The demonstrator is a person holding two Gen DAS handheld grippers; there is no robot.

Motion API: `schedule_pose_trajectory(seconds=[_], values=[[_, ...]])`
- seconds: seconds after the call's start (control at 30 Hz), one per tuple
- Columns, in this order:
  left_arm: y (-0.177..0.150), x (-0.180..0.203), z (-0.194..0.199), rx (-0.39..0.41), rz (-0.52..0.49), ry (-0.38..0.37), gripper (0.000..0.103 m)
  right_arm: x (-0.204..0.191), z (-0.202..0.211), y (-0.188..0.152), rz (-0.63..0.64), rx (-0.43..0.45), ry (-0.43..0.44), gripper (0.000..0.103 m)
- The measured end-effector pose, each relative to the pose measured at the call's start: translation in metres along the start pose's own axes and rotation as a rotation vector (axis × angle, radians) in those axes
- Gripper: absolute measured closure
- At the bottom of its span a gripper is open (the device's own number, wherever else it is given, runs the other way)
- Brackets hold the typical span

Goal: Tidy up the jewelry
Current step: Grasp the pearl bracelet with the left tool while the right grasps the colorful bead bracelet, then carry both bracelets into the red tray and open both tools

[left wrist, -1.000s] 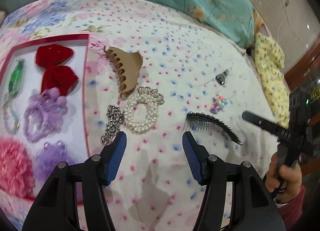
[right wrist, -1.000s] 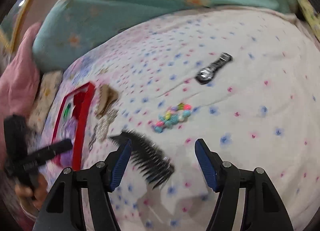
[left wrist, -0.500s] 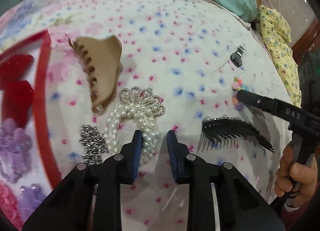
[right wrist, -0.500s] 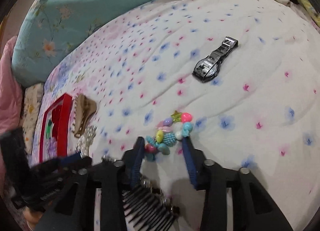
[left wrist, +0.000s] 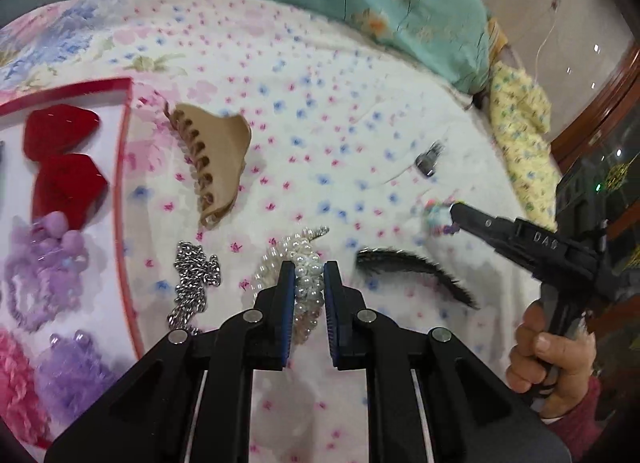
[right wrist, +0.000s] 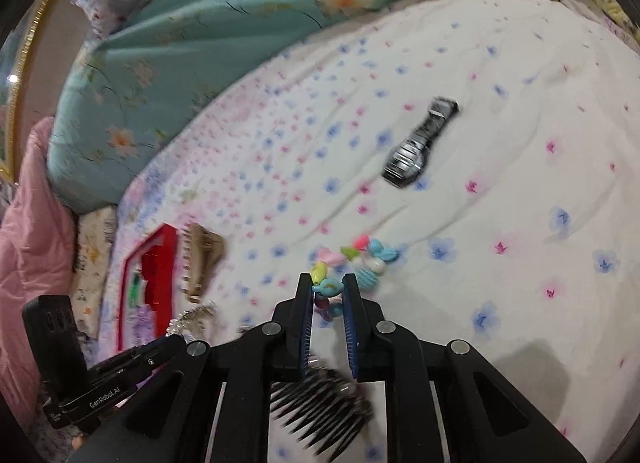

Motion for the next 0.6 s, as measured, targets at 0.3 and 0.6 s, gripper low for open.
schedule_pose_trajectory(seconds=[0.3,0.6], values=[[-0.001,-0.005,0.060,0.120,0.061,0.000,0.091,-0.048,0.032,-0.015,0.050,0.023,0.126,0.089],[-0.026,-0.037,0.101,0.173,0.139,0.045,0.091,-0.099,0.037,-0.048,0.136,-0.030,0.228,0.089]])
Point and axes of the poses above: each gripper's, at about its wrist camera, not at the fingertips, and z roughly against the way its jaws point, x to its right, y to its top, the point moved 3 cm from there along -z, roughly the way its jaws point, and after that the axes turned 10 degrees about -z, right-handed, at the moved point
